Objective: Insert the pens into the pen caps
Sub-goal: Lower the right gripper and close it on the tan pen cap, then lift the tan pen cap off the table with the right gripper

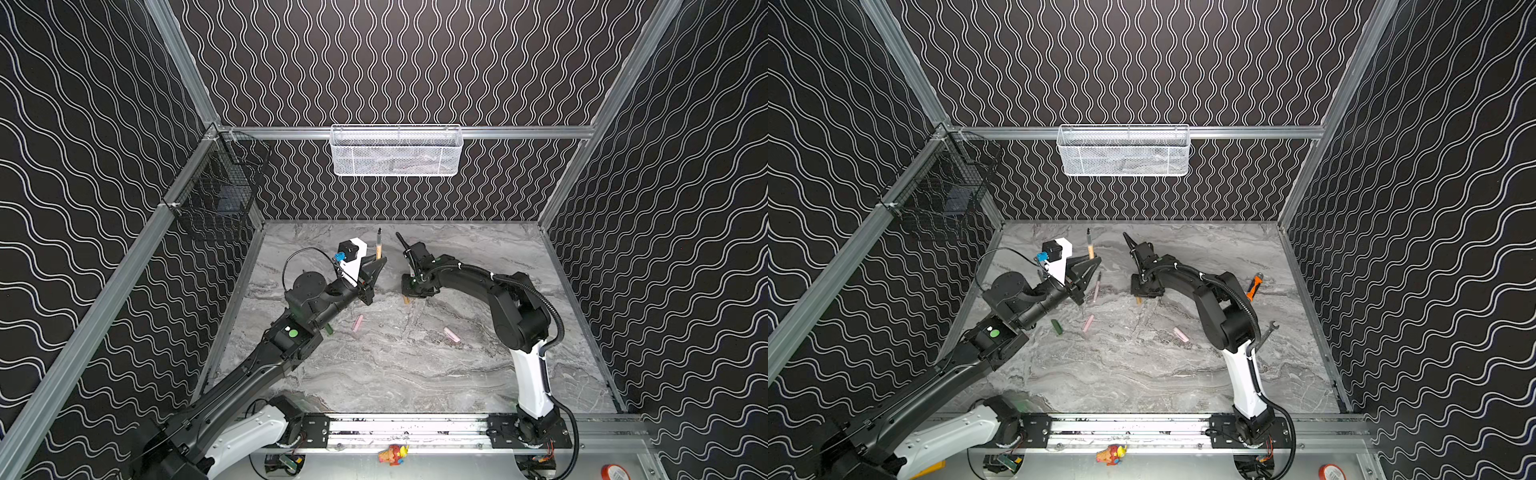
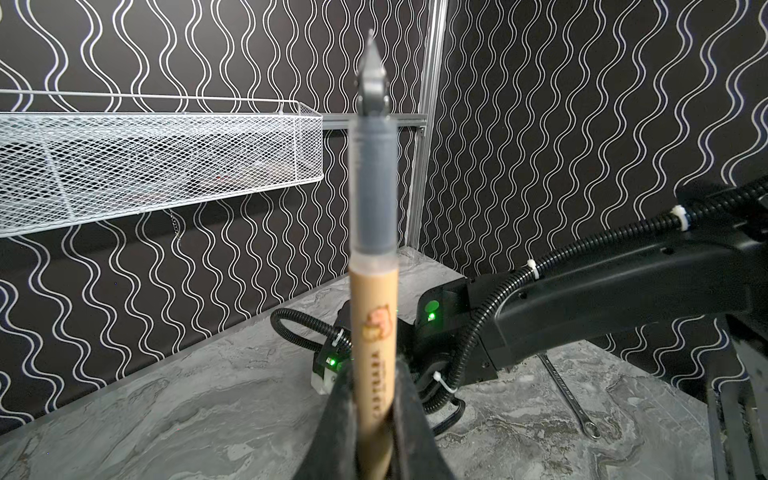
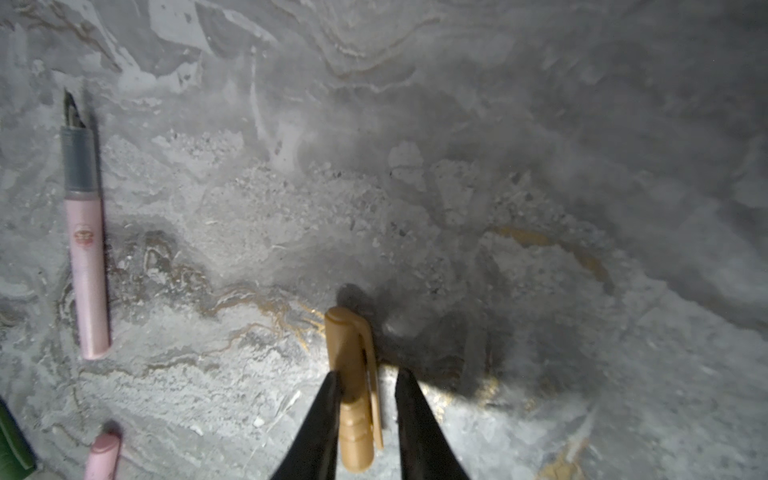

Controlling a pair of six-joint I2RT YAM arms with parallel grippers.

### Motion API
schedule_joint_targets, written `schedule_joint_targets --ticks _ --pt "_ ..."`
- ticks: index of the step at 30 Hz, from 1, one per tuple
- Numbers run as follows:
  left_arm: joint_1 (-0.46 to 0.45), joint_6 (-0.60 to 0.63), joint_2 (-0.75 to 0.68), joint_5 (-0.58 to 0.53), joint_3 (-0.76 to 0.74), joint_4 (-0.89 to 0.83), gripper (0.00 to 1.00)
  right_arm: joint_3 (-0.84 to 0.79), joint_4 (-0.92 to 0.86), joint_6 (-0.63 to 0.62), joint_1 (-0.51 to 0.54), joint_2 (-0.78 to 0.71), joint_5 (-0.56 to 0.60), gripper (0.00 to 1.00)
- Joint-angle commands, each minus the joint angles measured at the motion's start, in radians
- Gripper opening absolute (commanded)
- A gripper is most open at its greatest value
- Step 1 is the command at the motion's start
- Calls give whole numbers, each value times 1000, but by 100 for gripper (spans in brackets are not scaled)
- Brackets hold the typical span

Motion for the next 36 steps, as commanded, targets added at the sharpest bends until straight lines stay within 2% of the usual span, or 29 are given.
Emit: schedule_joint_targets --ticks 1,17,19,20,23,29,36 --pt "-1 4 -3 2 7 12 0 6 -31 -1 3 12 19 25" --pt "-6 10 -6 -4 7 10 0 36 -49 5 9 34 65 18" --pt "-5 10 -5 -3 10 9 0 34 -44 4 9 26 59 21" --pt "-6 10 -5 -2 11 8 0 39 -46 2 10 24 54 26" --pt "-5 8 -5 -2 9 8 0 41 -40 -5 9 18 28 29" --pt "-6 6 0 -2 11 7 0 31 -11 -6 10 11 -14 29" --pt "-7 8 0 -2 13 4 0 35 -6 -3 10 8 -5 28"
